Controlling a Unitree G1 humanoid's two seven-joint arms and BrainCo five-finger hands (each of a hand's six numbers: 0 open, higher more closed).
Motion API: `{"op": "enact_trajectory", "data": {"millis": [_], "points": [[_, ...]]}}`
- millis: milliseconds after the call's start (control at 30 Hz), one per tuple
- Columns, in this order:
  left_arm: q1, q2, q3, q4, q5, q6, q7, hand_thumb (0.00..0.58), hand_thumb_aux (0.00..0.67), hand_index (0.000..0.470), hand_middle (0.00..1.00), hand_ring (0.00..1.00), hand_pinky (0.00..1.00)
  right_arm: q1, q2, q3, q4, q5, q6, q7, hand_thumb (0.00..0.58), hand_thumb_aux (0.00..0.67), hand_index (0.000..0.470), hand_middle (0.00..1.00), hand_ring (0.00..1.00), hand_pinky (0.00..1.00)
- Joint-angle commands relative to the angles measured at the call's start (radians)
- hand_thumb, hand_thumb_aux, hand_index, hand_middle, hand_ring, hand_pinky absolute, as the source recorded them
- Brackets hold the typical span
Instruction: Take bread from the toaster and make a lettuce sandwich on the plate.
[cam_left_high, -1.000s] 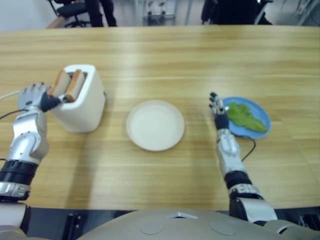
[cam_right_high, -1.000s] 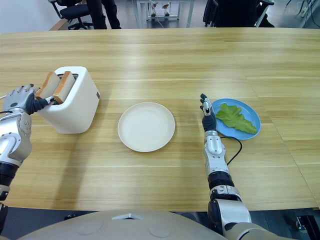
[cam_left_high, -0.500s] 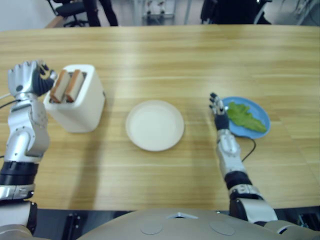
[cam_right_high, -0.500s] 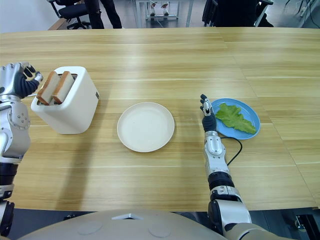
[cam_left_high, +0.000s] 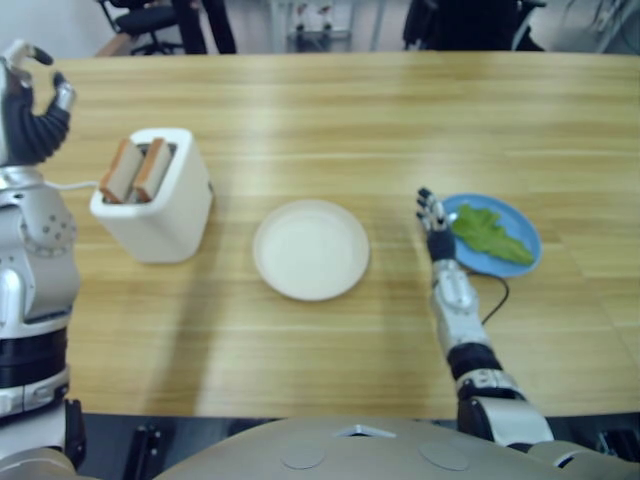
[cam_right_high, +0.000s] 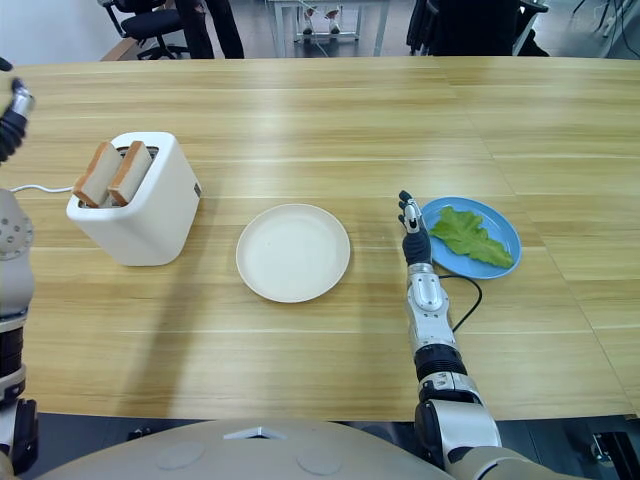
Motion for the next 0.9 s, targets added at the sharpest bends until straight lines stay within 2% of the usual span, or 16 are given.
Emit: {"op": "enact_trajectory", "data": {"millis": [33, 267, 900], "points": [[0.001, 0.023, -0.033, 0.105, 0.038, 0.058, -0.054, 0.0, 0.0, 0.0, 0.0, 0.0, 0.0, 0.012, -0.003, 0.004, 0.007, 0.001, 0.016, 0.002, 0.0, 0.0, 0.0, 0.0, 0.0, 0.0], [-0.008, 0.04, -0.129, 0.334, 0.019, 0.112, -0.193, 0.0, 0.0, 0.0, 0.0, 0.0, 0.0, 0.013, -0.003, 0.004, 0.007, 0.002, 0.017, 0.002, 0.0, 0.0, 0.0, 0.0, 0.0, 0.0], [-0.005, 0.039, -0.216, 0.368, 0.025, 0.196, -0.261, 0.0, 0.0, 0.0, 0.0, 0.0, 0.0, 0.028, -0.004, 0.005, -0.008, 0.0, 0.023, 0.001, 0.0, 0.0, 0.0, 0.0, 0.0, 0.0]]}}
